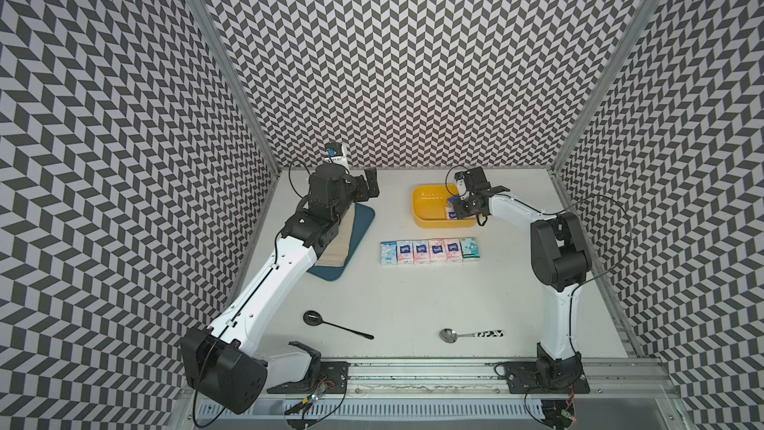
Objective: Take the pocket tissues out of the storage box
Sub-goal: Pick up the pocket tissues from the storage box.
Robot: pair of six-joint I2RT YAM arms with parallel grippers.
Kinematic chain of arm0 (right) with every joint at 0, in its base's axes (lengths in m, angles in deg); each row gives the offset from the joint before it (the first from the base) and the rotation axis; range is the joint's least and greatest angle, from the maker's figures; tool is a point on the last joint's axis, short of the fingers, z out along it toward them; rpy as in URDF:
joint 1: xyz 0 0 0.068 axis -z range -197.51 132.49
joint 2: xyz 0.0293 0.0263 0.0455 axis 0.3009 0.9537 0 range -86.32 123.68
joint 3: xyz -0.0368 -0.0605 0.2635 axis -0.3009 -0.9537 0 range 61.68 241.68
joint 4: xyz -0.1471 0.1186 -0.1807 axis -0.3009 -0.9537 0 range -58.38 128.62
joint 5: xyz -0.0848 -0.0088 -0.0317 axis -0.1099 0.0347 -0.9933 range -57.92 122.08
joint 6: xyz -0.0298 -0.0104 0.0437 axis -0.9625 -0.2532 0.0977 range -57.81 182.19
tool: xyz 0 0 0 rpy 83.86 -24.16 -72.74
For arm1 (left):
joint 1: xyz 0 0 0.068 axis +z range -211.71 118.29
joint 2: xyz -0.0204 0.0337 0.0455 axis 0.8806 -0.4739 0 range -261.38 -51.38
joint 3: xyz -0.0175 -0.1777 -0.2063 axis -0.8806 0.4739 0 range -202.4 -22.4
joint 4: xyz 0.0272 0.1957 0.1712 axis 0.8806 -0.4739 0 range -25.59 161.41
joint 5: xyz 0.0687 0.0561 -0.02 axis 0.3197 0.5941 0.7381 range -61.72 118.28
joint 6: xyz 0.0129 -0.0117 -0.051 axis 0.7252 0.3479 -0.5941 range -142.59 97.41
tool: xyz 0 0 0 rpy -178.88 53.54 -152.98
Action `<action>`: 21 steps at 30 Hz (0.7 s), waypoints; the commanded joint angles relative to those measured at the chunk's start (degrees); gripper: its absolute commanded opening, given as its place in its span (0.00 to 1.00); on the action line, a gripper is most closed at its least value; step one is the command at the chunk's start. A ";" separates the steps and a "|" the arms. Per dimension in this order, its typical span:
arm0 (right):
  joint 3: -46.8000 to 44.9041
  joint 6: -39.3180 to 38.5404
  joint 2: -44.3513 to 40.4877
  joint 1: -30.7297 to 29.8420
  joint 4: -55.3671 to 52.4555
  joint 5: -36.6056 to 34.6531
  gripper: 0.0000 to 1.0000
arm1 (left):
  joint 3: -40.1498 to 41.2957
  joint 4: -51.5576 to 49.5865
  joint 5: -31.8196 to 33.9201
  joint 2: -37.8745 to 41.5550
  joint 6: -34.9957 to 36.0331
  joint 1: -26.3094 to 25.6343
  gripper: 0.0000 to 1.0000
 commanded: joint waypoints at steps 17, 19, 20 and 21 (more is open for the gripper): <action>-20.25 11.44 -24.58 6.67 7.34 1.43 0.50 | -0.82 3.35 -2.11 0.88 -2.05 0.25 0.99; -25.13 13.25 -27.54 7.34 7.97 0.71 0.51 | -0.47 3.73 -2.51 0.77 -2.62 0.16 0.99; -27.42 13.99 -28.70 7.65 8.36 0.87 0.51 | -0.22 3.97 -2.78 0.77 -2.97 0.16 0.99; -29.48 14.58 -29.85 7.84 9.05 1.44 0.51 | -0.11 4.08 -3.04 0.77 -3.22 0.15 0.99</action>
